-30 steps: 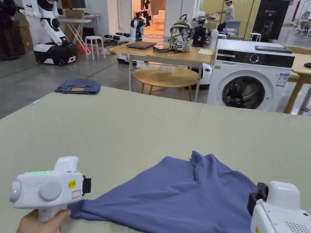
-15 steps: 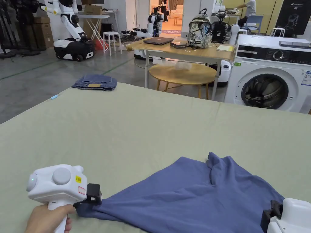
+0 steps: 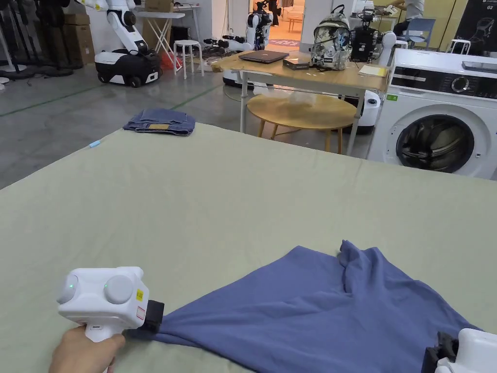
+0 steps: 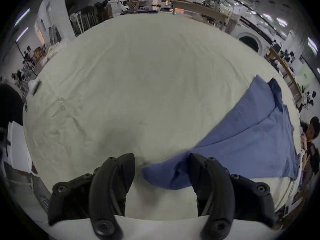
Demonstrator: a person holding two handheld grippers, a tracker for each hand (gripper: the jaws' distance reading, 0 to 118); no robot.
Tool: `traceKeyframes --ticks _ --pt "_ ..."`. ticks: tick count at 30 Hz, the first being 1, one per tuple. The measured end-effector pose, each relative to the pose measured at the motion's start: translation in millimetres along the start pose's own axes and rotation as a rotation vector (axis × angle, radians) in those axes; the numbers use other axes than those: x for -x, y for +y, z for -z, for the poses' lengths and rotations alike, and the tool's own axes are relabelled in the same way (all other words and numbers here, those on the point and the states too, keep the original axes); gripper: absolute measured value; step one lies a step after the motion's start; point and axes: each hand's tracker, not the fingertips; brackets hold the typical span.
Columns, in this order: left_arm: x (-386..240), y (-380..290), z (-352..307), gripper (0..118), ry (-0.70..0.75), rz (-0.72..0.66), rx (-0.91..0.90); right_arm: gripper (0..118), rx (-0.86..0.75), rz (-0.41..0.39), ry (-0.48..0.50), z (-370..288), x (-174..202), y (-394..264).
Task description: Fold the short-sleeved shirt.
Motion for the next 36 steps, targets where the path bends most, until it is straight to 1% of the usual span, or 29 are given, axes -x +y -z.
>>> traceKeyframes --ticks 1,3,4,6,7,8,9,11,14,17,18,19,20,21,22,23,24,26,29,34,36 --pt "-1 -2 1 58 0.002 0.007 -0.009 0 0.002 0.001 0.001 0 0 -1" --pt "-4 -4 1 47 0.012 0.012 -0.032 0 0.008 0.003 0.003 2 0 -2" --pt "-6 -5 3 37 0.008 0.027 -0.031 0 0.010 0.005 0.003 2 0 -3" --pt "-11 -2 1 4 -0.014 0.058 -0.034 0 0.015 0.009 0.004 3 -1 -3" --pt "-12 0 1 0 -0.048 0.057 -0.034 0 0.017 0.012 0.004 3 -1 -2" --pt "-9 4 3 0 -0.084 0.031 -0.038 0 0.019 0.013 0.004 3 -1 -1" --pt "-9 3 3 0 -0.062 0.035 -0.035 0 0.021 0.014 0.005 5 -3 0" --pt "-8 2 0 0 -0.069 0.056 -0.044 0 0.026 0.013 0.014 6 -6 3" --pt "0 0 -8 0 -0.111 0.023 -0.070 0 0.040 0.005 0.038 18 -16 18" --pt "-3 -6 -24 0 -0.117 0.022 -0.089 0 0.129 -0.034 0.088 58 -30 40" --pt "-3 -7 -27 0 -0.125 0.019 -0.101 0 0.143 -0.043 0.089 72 -34 49" --pt "-3 -7 -29 0 -0.129 0.014 -0.104 2 0.180 -0.052 0.101 98 -43 52" --pt "-3 -5 -27 0 -0.134 0.011 -0.106 13 0.216 -0.050 0.113 115 -48 61" --pt "-3 -6 -28 0 -0.139 0.009 -0.114 27 0.242 -0.064 0.092 133 -50 68" --pt "-3 -6 -28 0 -0.144 0.008 -0.119 42 0.277 -0.077 0.076 152 -52 74" --pt "-4 -6 -28 0 -0.146 0.005 -0.120 60 0.318 -0.092 0.080 166 -53 79" --pt "-7 -7 -30 0 -0.146 0.002 -0.119 65 0.339 -0.116 0.090 184 -54 82" --pt "-8 -7 -29 0 -0.141 0.005 -0.117 70 0.401 -0.146 0.125 215 -56 86" --pt "-8 -8 -31 0 -0.131 0.000 -0.116 71 0.465 -0.204 0.158 251 -56 90" --pt "-5 -6 -31 0 -0.147 -0.033 -0.128 71 0.514 -0.225 0.184 291 -50 87" --pt "-4 -6 -30 0 -0.145 -0.032 -0.127 71 0.557 -0.259 0.195 314 -48 81"
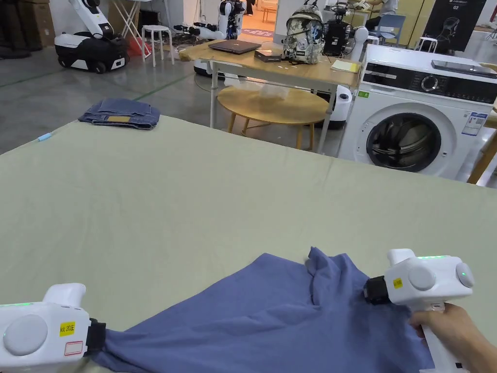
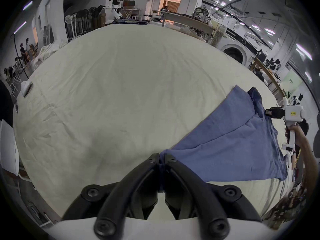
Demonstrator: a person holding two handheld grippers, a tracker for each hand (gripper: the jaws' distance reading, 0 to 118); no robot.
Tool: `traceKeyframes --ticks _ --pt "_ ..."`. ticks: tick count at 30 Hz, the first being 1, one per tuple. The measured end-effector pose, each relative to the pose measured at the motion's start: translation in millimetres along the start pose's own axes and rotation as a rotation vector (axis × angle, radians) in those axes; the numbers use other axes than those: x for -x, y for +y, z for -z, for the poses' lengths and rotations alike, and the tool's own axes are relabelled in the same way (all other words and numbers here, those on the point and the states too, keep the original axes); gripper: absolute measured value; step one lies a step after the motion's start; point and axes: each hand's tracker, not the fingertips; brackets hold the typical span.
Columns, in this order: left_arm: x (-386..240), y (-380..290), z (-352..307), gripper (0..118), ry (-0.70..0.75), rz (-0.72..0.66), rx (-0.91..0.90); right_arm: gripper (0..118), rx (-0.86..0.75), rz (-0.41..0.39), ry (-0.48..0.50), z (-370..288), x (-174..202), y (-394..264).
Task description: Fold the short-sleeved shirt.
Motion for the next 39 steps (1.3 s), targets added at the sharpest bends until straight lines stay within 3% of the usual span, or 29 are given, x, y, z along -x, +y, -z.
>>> traceKeyframes --ticks 2,5,10,13,14,17,20,27,34,39 --pt "0 0 1 0 0.003 0.000 0.007 71 0.041 -0.023 -0.002 10 1 3" --pt "0 3 7 0 0.011 0.002 0.015 62 0.031 0.016 0.011 -10 4 4" --pt "0 0 6 0 0.006 -0.003 0.017 58 0.017 -0.018 -0.018 -7 11 4" --pt "-4 -2 4 0 0.004 -0.005 0.014 32 0.005 -0.046 -0.036 -23 24 0" --pt "-5 -2 2 0 0.002 -0.007 0.010 3 0.006 -0.075 -0.048 -26 27 -1" --pt "-4 -1 -1 0 -0.001 0.003 -0.008 3 -0.056 -0.091 -0.080 -45 31 -7" --pt "-7 4 -15 0 -0.008 0.009 -0.031 3 -0.156 -0.015 -0.083 -65 23 -8" --pt "-13 23 -50 0 -0.053 0.039 -0.165 3 -0.356 0.066 -0.124 -167 16 -22" --pt "-50 83 -106 0 -0.117 0.128 -0.307 3 -0.551 0.193 -0.212 -269 -19 -28" --pt "-94 138 -152 0 -0.141 0.192 -0.416 3 -0.669 0.214 -0.291 -344 -43 -22"
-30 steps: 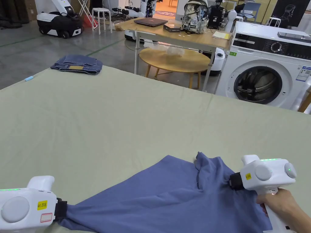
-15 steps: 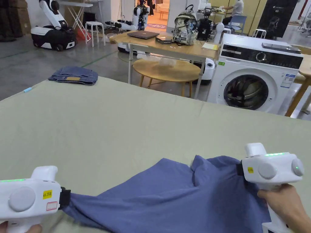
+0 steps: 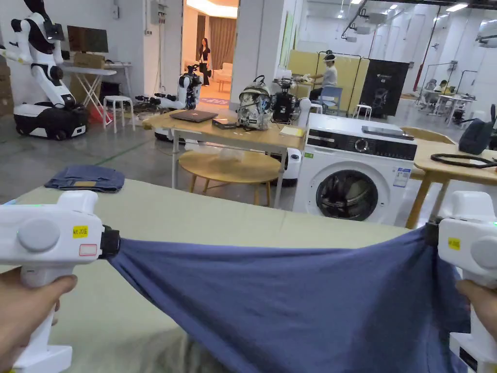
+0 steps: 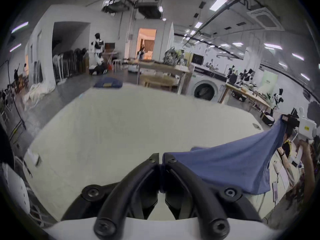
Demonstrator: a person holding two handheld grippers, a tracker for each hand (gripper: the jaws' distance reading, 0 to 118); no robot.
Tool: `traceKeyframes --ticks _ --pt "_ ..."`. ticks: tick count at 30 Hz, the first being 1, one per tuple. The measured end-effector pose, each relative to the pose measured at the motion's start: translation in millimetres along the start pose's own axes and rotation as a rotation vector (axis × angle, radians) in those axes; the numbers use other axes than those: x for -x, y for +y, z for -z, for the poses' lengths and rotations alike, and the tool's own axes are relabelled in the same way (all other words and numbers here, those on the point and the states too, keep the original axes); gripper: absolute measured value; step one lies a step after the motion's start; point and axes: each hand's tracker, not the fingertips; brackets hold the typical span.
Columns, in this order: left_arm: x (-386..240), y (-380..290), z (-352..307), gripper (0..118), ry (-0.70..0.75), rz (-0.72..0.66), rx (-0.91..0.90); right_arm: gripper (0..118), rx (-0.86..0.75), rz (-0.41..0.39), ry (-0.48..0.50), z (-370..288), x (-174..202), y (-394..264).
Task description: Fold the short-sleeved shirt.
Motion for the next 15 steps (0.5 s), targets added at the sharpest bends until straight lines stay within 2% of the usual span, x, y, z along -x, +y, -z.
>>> traceKeyframes --ticks 6,8,15 --pt "-21 100 1 0 -0.015 0.029 -0.102 3 -0.099 0.009 -0.088 -26 -29 62" --pt "-31 128 1 0 -0.015 0.043 -0.128 3 -0.118 0.034 -0.098 -32 -35 79" --pt "-62 209 8 0 0.023 0.095 -0.202 3 -0.189 0.060 -0.152 -23 -40 132"
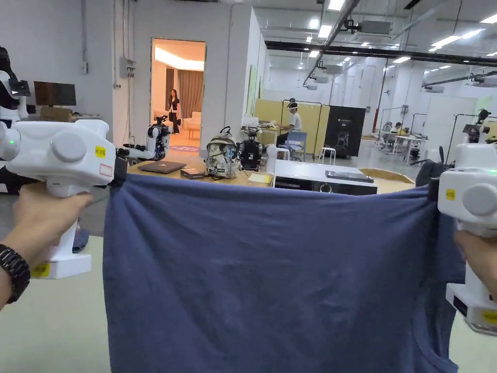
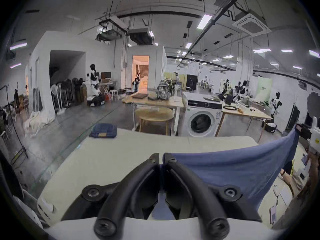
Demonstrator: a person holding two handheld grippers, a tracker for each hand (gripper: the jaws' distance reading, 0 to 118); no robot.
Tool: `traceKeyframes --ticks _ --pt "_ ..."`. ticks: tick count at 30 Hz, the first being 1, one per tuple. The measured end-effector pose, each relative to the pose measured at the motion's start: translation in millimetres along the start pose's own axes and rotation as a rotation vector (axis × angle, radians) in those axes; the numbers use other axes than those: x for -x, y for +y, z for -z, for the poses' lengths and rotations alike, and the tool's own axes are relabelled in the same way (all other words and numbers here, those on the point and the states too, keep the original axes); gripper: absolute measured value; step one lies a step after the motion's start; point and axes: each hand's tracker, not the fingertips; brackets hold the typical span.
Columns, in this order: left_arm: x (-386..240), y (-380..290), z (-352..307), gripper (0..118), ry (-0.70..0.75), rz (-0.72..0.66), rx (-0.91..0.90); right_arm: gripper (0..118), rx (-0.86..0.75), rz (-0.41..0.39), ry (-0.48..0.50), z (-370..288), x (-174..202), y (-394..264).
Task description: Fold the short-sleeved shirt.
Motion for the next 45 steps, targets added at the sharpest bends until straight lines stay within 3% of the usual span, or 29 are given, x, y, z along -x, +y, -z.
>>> traceKeyframes --ticks 14,21,32,38,45 --pt "-14 109 39 0 0.070 0.039 -0.136 3 -0.129 -0.021 -0.059 75 20 83" --pt "-17 103 61 0 0.083 0.047 -0.138 3 -0.157 -0.039 -0.064 90 25 86" --pt "-10 5 74 0 0.035 0.029 -0.051 3 -0.077 -0.084 -0.054 78 15 -7" --pt "-1 -72 56 0 0.006 0.051 -0.002 3 -0.011 -0.072 -0.036 12 6 -66" --pt "14 -144 10 0 -0.034 0.007 0.036 3 0.018 -0.117 -0.032 -72 5 -125"
